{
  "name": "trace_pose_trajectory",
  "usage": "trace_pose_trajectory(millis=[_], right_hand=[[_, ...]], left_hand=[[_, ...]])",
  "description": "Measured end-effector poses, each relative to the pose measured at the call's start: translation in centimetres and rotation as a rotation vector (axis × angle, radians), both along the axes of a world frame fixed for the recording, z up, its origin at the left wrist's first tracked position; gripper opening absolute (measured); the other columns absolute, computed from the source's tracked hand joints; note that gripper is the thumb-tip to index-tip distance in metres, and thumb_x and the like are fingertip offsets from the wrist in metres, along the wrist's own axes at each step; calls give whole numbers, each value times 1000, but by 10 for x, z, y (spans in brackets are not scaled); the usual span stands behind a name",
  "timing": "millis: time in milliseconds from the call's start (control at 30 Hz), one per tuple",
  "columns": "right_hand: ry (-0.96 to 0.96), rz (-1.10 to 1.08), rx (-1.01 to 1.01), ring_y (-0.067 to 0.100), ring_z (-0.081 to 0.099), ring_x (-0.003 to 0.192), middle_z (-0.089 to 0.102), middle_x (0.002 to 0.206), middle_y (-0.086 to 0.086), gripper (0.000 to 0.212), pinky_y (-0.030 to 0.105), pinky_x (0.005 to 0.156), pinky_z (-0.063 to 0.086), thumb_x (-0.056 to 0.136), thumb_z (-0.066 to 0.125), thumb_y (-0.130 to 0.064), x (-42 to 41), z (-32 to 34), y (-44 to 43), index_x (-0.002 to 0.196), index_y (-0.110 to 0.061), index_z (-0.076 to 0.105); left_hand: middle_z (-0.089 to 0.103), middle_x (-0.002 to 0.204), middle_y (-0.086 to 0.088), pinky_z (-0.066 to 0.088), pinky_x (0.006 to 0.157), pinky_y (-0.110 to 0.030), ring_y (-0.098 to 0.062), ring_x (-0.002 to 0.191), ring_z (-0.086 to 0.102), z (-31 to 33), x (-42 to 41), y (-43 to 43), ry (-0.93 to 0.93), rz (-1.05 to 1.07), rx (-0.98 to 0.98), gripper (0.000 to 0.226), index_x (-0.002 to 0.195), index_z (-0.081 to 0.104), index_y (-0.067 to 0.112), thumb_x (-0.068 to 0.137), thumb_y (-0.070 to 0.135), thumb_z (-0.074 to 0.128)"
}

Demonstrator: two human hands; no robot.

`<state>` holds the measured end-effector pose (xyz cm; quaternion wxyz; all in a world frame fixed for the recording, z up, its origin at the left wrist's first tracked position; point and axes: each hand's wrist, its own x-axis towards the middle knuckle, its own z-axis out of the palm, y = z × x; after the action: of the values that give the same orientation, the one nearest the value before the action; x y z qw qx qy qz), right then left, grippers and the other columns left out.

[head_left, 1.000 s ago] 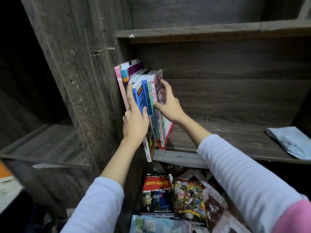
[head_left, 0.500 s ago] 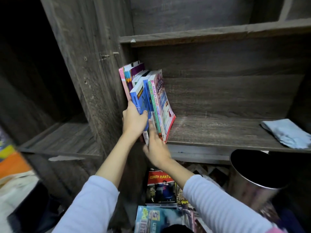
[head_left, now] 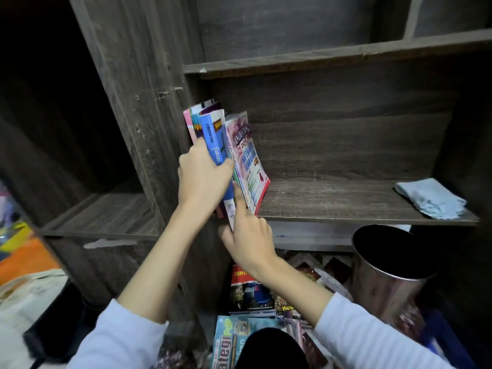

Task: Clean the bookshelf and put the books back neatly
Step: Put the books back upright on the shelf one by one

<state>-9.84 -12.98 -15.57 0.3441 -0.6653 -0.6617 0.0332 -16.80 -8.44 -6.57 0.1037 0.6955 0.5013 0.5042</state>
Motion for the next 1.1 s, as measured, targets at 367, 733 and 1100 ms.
trace_pose_trajectory(millis=[367,733,1100], right_hand=[[79,-40,152,44,56,99,48,141,12,84,41,78,42,90,52,-22,27,20,14,150,-24,-6],[236,61,-8,46,49,114,41,142,20,88,45,85,43,85,49,-1,63,-13,124,151,-20,-6],[320,138,-119,32,43,128,35,149,15,87,30,89,35,84,46,0,99,-37,189,151,-25,-5]], left_hand=[[57,92,12,42,73,-8,6,76,52,29,31,-6,-22,-149,161,48,129,48,17,82,10,60],[61,117,-13,41,79,-36,-35,101,60,-9,65,99,286,65,183,79,151,8,21,88,24,56],[1,159,-5,-8,106,-65,-26,146,-7,-37,75,161,594,283,274,89,146,23,8,78,50,61]])
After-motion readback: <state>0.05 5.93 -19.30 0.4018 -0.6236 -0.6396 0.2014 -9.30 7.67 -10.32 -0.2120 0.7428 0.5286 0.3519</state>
